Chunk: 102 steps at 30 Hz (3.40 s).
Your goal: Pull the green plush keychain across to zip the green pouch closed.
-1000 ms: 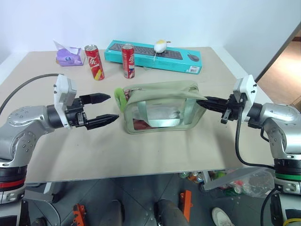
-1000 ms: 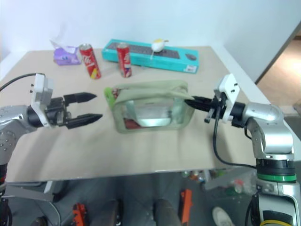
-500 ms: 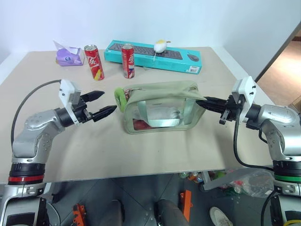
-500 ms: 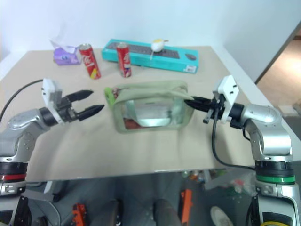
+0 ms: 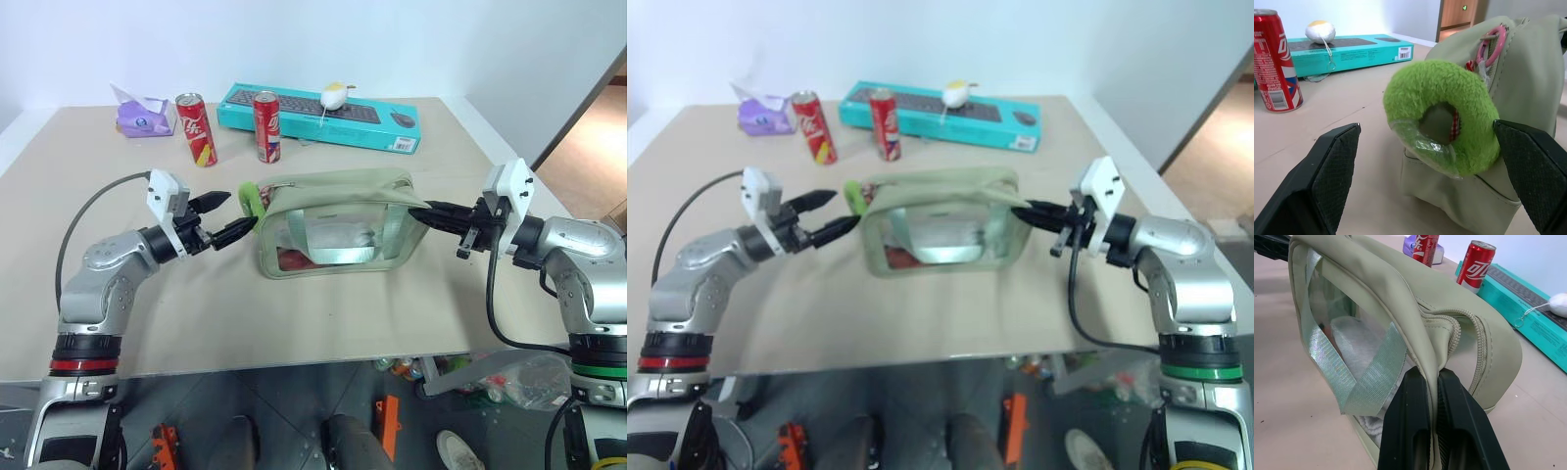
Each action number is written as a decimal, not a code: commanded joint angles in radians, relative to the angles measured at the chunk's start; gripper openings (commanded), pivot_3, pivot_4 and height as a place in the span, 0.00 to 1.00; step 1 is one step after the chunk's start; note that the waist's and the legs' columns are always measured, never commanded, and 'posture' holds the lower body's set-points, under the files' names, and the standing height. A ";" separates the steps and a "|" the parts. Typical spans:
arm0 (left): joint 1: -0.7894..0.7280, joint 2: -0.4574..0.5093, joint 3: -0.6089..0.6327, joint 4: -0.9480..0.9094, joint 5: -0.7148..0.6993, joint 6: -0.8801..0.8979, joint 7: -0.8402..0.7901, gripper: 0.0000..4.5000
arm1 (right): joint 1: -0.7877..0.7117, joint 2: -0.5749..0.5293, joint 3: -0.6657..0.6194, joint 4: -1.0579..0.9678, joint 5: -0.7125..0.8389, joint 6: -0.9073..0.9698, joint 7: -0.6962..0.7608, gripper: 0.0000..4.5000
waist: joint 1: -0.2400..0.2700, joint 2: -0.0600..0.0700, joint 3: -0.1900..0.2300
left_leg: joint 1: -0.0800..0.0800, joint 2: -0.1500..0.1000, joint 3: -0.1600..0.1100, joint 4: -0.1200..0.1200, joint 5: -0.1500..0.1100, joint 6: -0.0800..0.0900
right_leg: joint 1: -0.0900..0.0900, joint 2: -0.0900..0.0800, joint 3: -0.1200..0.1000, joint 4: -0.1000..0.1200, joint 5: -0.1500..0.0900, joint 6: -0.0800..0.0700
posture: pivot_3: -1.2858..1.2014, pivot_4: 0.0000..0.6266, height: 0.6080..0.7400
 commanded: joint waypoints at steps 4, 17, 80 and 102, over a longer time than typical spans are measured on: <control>-0.053 -0.045 -0.011 0.007 -0.007 -0.029 -0.017 0.88 | -0.013 -0.019 -0.008 -0.032 0.005 -0.025 0.002 0.00 | 0.001 0.000 0.000 | 0.000 0.000 0.000 0.000 0.000 0.000 | 0.000 0.000 0.000 0.000 0.000 0.000 | 0.52 0.24 1.00; -0.079 -0.039 0.023 -0.003 -0.014 -0.035 -0.017 0.01 | -0.011 -0.039 -0.012 -0.027 0.001 -0.031 0.012 0.00 | 0.002 0.000 0.000 | 0.000 -0.001 0.000 0.000 0.000 0.000 | 0.000 0.000 0.000 0.000 0.000 0.000 | 0.52 0.24 1.00; -0.462 0.070 -0.015 0.046 -0.004 0.129 -0.326 0.92 | -0.024 -0.041 0.014 0.020 -0.018 -0.077 0.026 0.00 | -0.003 0.000 0.000 | -0.001 -0.001 -0.001 0.001 0.000 0.000 | 0.000 0.000 0.000 0.000 -0.001 0.002 | 0.52 0.24 1.00; 0.094 -0.088 0.006 -0.394 -0.064 0.200 0.145 0.80 | -0.094 -0.032 0.061 0.109 -0.035 -0.116 0.067 0.00 | 0.000 -0.001 0.000 | 0.004 0.000 0.001 0.001 0.001 0.000 | 0.003 0.001 0.002 0.001 0.002 0.000 | 0.52 0.24 1.00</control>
